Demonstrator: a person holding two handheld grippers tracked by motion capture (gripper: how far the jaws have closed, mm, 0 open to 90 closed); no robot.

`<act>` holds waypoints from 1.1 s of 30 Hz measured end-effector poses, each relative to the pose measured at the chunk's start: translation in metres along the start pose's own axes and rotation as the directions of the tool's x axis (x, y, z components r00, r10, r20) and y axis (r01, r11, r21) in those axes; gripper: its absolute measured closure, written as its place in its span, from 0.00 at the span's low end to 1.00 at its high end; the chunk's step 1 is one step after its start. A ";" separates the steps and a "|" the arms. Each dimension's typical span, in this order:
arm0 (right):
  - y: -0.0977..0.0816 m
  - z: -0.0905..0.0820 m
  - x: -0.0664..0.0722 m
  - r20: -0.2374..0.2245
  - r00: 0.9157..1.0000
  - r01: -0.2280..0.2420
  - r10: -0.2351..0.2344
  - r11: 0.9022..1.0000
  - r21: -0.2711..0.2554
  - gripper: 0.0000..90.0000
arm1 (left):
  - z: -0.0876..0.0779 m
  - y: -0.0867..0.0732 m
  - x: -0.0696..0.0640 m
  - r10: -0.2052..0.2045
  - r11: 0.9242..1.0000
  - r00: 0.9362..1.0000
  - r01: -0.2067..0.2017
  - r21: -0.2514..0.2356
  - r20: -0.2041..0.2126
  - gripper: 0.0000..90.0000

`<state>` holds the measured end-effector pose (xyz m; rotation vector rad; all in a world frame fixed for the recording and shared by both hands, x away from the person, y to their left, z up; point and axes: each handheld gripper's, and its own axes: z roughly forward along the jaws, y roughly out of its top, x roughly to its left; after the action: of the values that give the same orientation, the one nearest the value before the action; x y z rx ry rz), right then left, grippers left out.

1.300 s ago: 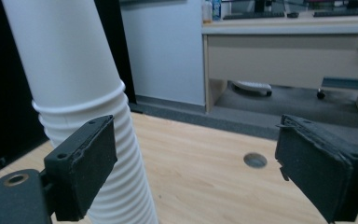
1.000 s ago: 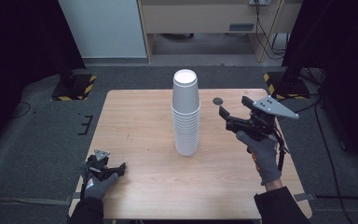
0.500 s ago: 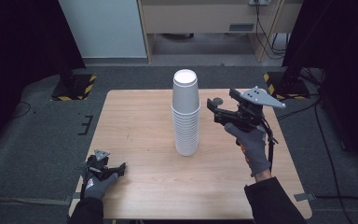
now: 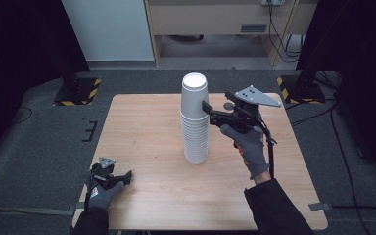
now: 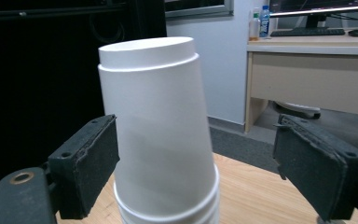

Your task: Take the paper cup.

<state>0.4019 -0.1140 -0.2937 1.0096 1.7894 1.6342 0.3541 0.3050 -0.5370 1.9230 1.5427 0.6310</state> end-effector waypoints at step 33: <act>-0.021 0.057 0.017 -0.020 0.999 0.035 -0.033 0.995 0.098 0.13 | 0.000 0.000 0.000 0.001 1.000 1.000 -0.001 0.001 0.001 0.00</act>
<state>0.4329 -0.0658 -0.3207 1.0045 1.9053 1.5533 0.3542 0.3051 -0.5369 1.9246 1.5419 0.6296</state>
